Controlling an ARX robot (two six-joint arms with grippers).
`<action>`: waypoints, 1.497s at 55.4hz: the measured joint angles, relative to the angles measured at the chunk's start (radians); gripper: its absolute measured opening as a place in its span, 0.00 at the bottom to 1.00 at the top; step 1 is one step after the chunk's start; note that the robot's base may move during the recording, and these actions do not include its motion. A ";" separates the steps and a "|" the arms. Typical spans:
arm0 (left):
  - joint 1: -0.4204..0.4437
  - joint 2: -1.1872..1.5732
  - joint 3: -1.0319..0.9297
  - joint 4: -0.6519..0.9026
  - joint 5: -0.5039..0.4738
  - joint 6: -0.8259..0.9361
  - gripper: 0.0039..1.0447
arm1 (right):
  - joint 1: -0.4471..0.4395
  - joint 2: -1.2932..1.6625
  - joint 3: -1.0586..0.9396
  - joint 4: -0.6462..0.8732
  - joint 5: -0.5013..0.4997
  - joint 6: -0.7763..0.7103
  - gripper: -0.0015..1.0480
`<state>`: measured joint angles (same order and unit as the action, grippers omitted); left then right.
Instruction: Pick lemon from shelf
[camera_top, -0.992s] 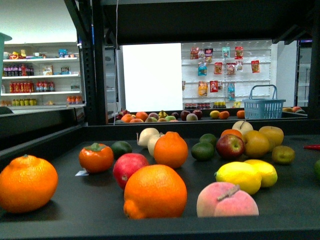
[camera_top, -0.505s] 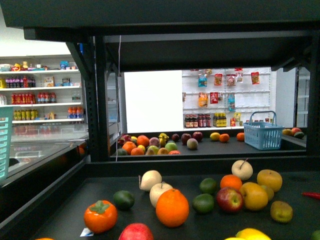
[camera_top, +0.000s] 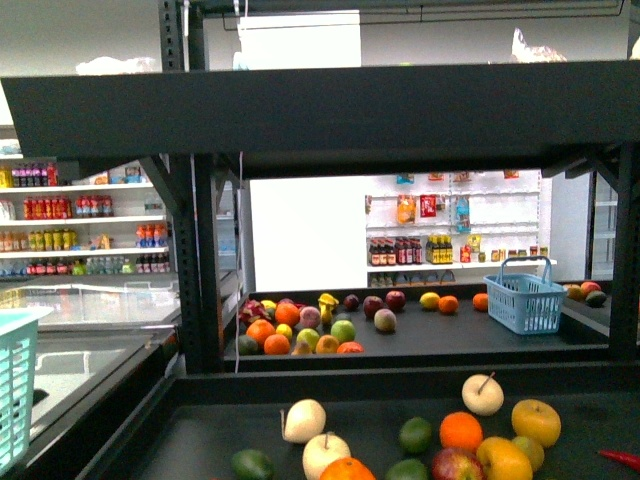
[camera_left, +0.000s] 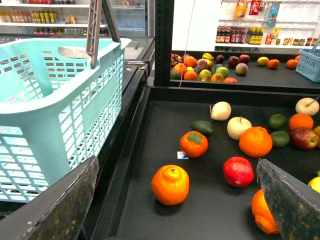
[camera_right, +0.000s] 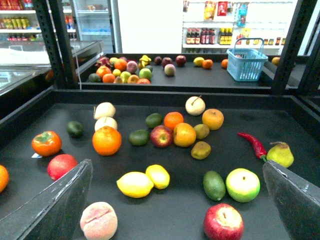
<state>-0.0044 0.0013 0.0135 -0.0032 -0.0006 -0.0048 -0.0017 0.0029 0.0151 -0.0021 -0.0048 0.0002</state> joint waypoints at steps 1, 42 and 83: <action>0.000 0.000 0.000 0.000 0.000 0.001 0.93 | 0.000 0.000 0.000 0.000 0.002 0.000 0.98; 0.271 0.430 0.241 0.062 0.376 -0.513 0.93 | 0.000 0.000 0.000 0.001 0.002 0.000 0.98; 0.591 1.498 0.976 0.322 0.604 -1.220 0.93 | 0.000 0.000 0.000 0.001 0.002 0.000 0.98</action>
<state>0.5869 1.4994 0.9897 0.3191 0.6037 -1.2251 -0.0017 0.0029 0.0151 -0.0013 -0.0032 0.0002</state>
